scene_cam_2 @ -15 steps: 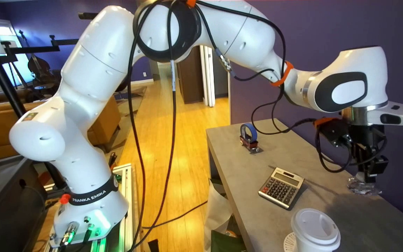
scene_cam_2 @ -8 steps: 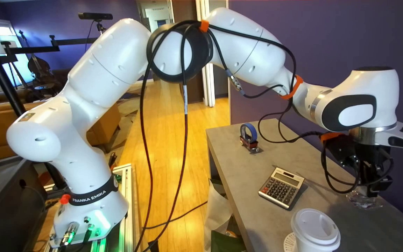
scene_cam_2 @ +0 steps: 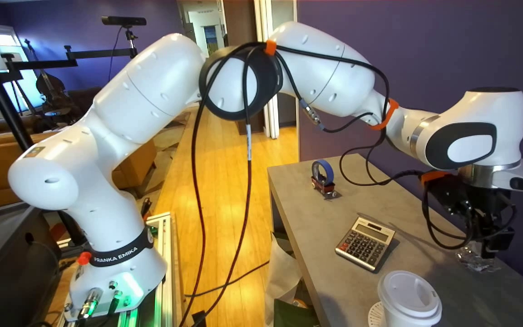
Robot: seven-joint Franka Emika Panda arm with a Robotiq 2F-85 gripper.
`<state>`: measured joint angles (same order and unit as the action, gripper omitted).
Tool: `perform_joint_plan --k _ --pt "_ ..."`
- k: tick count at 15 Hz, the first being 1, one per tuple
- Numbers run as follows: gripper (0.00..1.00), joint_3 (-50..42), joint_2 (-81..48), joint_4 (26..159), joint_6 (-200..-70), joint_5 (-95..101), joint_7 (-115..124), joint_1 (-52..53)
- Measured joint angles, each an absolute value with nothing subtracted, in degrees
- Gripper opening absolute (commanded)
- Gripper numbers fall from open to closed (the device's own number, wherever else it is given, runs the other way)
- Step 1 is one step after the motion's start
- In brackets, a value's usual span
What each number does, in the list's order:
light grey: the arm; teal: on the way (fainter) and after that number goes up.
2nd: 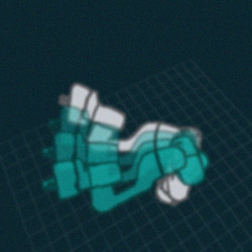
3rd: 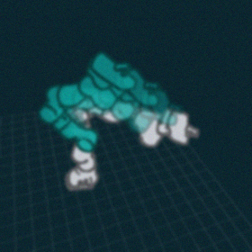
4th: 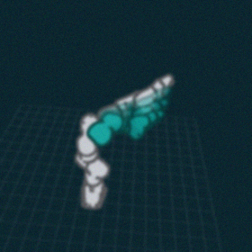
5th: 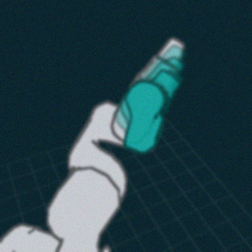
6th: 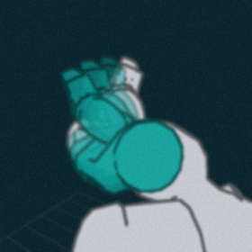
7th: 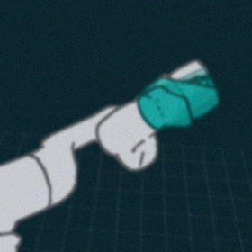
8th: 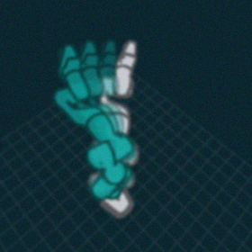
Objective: Place the crushed bottle close to the wall in the middle.of the table
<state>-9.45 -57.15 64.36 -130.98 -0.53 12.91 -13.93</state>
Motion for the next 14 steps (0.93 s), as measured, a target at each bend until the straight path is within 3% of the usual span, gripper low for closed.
perform_joint_plan --k 2,8,14 --pt "1.0 -10.1 -56.2 63.4 -127.4 0.0 12.9 -13.4" --pt "1.0 -12.4 -47.0 66.6 -114.9 5.0 8.4 -10.3" --pt "1.0 -12.2 -33.2 80.5 -114.1 9.2 -3.7 -9.7"
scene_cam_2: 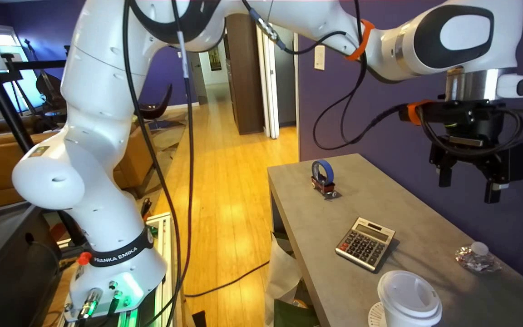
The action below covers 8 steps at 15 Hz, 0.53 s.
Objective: Place the crushed bottle close to the wall in the middle.of the table
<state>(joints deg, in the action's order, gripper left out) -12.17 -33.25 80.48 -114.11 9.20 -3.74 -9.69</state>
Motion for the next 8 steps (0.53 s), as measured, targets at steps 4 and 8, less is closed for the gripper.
perform_joint_plan --k 4,8 --pt "1.0 -12.1 -24.6 91.0 -114.2 9.4 -9.1 -10.8" --pt "1.0 -12.2 -16.7 102.2 -114.8 9.4 -11.4 -12.0"
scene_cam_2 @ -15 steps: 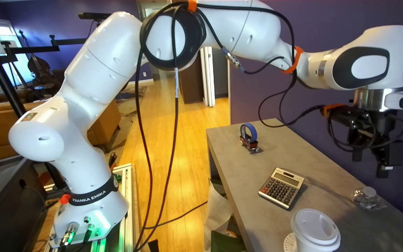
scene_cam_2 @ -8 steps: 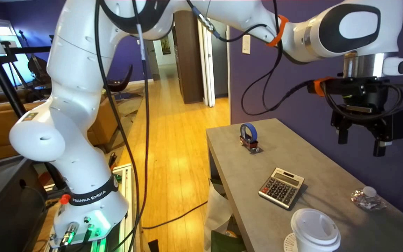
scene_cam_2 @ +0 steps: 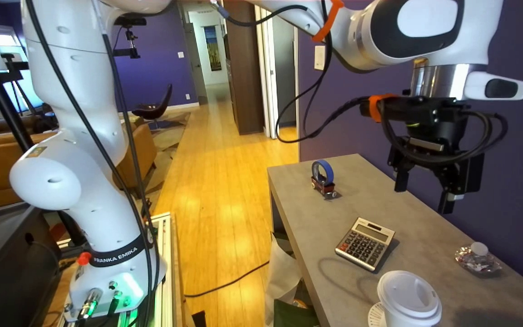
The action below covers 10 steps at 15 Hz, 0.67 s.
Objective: Place the crushed bottle close to the wall in the middle.of the table
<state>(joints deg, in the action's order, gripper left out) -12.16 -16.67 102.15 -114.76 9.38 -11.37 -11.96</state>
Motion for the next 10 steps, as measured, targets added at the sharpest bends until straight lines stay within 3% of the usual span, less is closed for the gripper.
perform_joint_plan --k 10 --pt "1.0 -12.7 0.5 126.4 -118.7 7.1 -26.2 -14.7"
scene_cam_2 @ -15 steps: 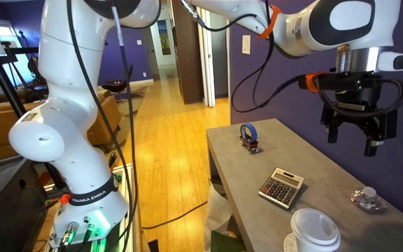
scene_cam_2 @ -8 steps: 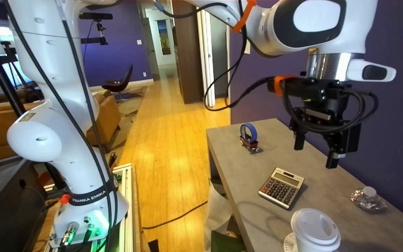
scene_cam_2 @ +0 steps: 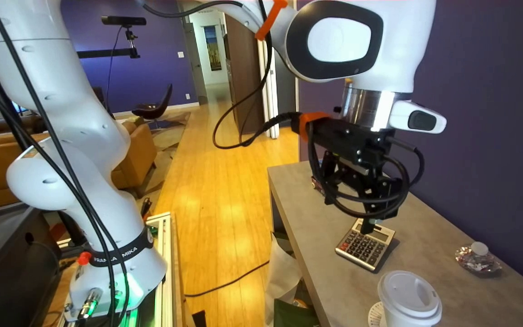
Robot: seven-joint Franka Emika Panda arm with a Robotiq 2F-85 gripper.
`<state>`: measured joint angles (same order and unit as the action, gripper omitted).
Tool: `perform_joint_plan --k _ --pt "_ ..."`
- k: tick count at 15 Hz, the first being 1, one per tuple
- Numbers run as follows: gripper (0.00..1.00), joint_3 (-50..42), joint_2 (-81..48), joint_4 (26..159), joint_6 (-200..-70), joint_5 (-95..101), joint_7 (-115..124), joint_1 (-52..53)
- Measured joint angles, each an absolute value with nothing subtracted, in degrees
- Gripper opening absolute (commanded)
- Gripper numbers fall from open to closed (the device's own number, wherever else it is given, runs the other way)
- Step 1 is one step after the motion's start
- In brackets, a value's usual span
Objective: Place the crushed bottle close to the wall in the middle.of the table
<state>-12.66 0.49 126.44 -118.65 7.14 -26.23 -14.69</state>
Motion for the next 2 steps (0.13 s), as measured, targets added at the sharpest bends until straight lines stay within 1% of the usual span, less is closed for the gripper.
perform_joint_plan --k 2 --pt "1.0 -12.6 0.8 126.7 -118.8 7.1 -26.4 -14.7"
